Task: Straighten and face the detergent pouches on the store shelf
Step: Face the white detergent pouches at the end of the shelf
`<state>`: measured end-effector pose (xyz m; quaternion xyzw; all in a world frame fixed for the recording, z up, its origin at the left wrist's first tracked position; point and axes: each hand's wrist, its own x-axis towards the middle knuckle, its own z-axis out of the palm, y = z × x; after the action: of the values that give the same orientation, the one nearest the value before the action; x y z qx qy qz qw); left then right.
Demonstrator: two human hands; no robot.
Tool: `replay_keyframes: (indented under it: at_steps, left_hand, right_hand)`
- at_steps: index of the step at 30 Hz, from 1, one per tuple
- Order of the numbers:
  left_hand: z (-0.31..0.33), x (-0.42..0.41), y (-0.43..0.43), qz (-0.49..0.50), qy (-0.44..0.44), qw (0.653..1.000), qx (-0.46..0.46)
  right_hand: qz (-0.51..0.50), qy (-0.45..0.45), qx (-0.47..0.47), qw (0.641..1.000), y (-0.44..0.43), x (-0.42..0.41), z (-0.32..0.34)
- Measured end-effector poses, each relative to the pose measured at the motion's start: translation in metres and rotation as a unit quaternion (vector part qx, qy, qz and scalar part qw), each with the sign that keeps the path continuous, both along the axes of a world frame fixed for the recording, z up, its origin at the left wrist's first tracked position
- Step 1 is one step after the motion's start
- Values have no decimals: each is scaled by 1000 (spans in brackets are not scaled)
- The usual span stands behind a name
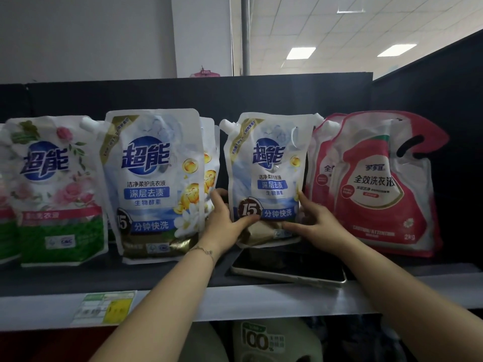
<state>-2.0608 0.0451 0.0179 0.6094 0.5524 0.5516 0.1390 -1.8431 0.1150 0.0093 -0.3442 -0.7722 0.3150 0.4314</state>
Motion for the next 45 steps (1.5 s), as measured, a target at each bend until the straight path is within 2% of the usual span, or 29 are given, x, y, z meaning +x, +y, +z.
replay_keyframes:
  at_steps: [6,12,16,22,32,38,45]
  left_hand:
    - [0,-1,-2,24,33,999,35]
    - [-2,-8,-5,-32,25,999,-9]
    - [-4,-6,-6,-63,30,997,-30]
    - [-4,-4,-4,-69,35,997,-29]
    - [-4,0,4,-12,34,999,7]
    - [-3,3,4,44,72,996,31]
    - [-4,1,-1,56,114,991,33]
  right_hand:
    - [-35,-18,23,999,2,-2,-2]
    - [-34,-16,15,999,10,-3,-3]
    - [-73,-13,22,997,13,-2,-4]
    - [-92,-15,12,996,14,-1,-5]
    - [-115,-25,15,993,10,-2,-4]
    - [-124,-38,20,991,3,-2,-1]
    - [-125,-37,8,991,-9,-3,3]
